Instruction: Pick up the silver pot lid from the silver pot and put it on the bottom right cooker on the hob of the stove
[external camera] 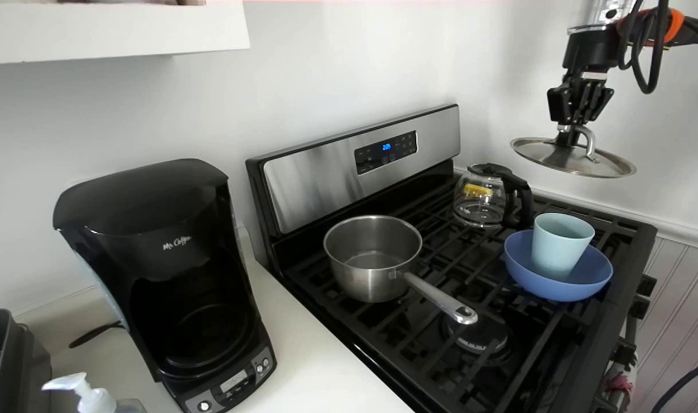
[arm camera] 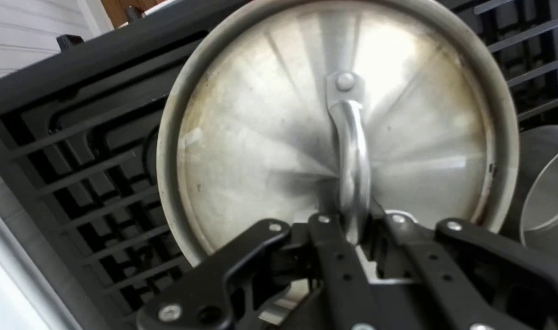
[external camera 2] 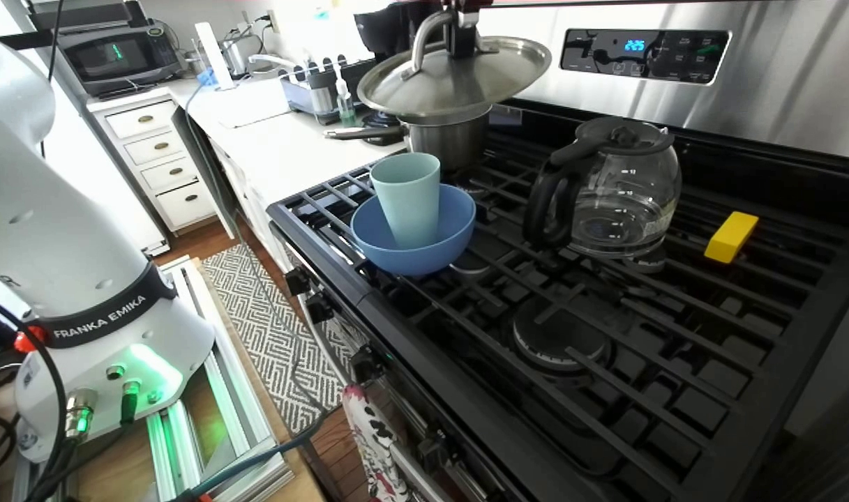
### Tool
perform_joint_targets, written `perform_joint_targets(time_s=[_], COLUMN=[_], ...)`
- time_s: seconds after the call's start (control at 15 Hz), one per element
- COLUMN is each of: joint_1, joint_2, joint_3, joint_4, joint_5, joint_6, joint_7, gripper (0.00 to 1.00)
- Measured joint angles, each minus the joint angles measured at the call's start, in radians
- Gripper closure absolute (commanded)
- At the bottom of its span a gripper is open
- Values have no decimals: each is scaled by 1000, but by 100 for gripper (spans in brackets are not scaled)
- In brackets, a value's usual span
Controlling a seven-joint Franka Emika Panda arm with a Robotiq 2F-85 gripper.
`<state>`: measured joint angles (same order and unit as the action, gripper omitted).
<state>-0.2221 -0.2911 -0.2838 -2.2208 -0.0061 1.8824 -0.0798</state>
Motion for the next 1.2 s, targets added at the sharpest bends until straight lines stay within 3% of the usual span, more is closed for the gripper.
perform_joint_targets(time_s=[0.47,0.53,0.67,0.73,1.0,1.2], joint_1=[-100,-105,-106,-106,-108,-135], joint_2=[90,108,124,124,134,189], joint_3=[-88,-95,-97,-95,-97,-115], joint_4=[-7,-10,-10,-10,-8,7], joint_5=[15,31,33,33,25,-47], joint_6=[64,72,73,73,73,84], joint_7=[53,53,51,51,51,33], gripper=[96,85,85,96,96,96])
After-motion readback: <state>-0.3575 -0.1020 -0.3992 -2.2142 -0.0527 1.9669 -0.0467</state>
